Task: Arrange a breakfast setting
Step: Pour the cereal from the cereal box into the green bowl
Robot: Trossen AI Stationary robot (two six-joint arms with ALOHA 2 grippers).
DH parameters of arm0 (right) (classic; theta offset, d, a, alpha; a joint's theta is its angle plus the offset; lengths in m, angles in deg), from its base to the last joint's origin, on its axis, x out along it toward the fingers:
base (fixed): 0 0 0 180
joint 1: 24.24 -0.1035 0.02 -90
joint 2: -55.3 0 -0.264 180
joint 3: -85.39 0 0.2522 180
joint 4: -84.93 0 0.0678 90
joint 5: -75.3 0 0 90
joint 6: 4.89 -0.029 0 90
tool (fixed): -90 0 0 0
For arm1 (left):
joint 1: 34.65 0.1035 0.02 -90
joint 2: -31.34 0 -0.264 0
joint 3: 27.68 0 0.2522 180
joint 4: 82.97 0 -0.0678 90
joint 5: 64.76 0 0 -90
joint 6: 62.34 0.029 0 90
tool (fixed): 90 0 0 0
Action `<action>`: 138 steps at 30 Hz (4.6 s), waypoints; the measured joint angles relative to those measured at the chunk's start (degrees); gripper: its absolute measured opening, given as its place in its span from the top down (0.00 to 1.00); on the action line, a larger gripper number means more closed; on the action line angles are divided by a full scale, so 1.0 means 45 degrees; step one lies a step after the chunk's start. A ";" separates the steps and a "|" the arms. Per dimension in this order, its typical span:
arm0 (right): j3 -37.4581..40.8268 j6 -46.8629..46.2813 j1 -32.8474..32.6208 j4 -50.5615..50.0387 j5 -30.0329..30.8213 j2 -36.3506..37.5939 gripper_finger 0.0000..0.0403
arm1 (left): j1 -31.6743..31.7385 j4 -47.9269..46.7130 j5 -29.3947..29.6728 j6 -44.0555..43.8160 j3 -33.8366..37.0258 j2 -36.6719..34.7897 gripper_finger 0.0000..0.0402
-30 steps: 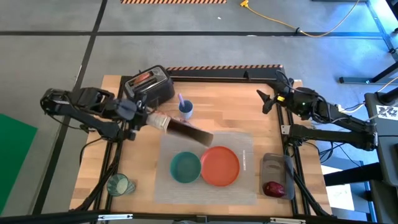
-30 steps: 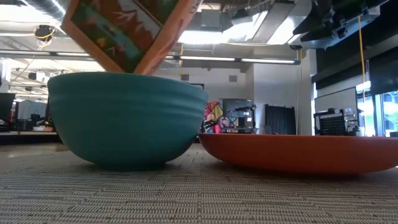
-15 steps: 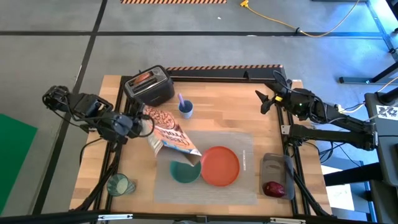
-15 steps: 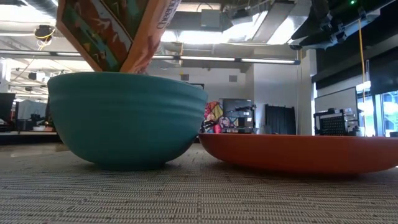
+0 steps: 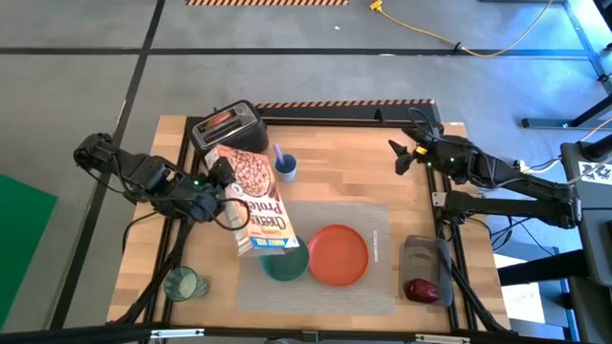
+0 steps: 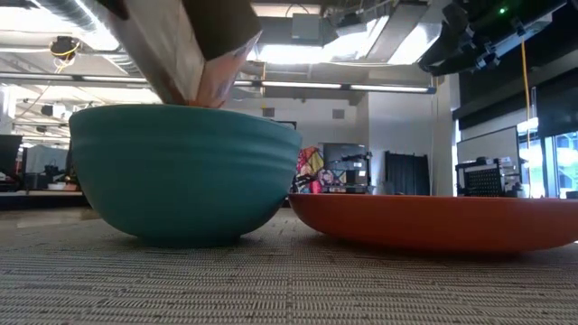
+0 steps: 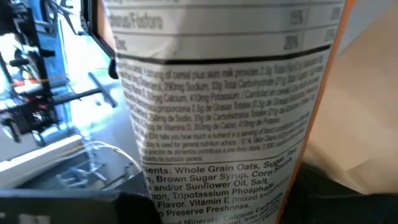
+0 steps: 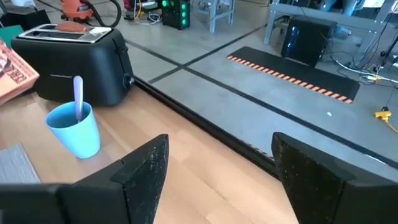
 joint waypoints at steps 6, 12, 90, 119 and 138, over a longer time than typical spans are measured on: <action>0.0000 -0.0349 0.0000 -0.0120 -0.0030 -0.0477 0.32 | 0.0187 -0.0033 0.0669 0.1059 0.0000 0.0118 0.59; 0.0000 -0.0344 0.0000 -0.0099 -0.0036 -0.0820 0.32 | 0.0177 -0.0004 0.1025 0.1754 0.0000 0.0261 0.59; 0.0000 -0.0461 0.0000 -0.0086 -0.0034 -0.0848 0.32 | -0.1249 0.0964 0.3294 0.3433 0.0010 0.1900 0.59; -0.0005 -0.0626 -0.0005 -0.0193 -0.0136 -0.0848 0.32 | -0.1319 0.0732 0.3238 0.2962 0.0010 0.2065 0.59; -0.0005 -0.0597 0.0000 -0.0198 -0.0141 -0.0848 0.32 | -0.1430 0.0514 0.3247 0.2324 0.0010 0.2153 0.59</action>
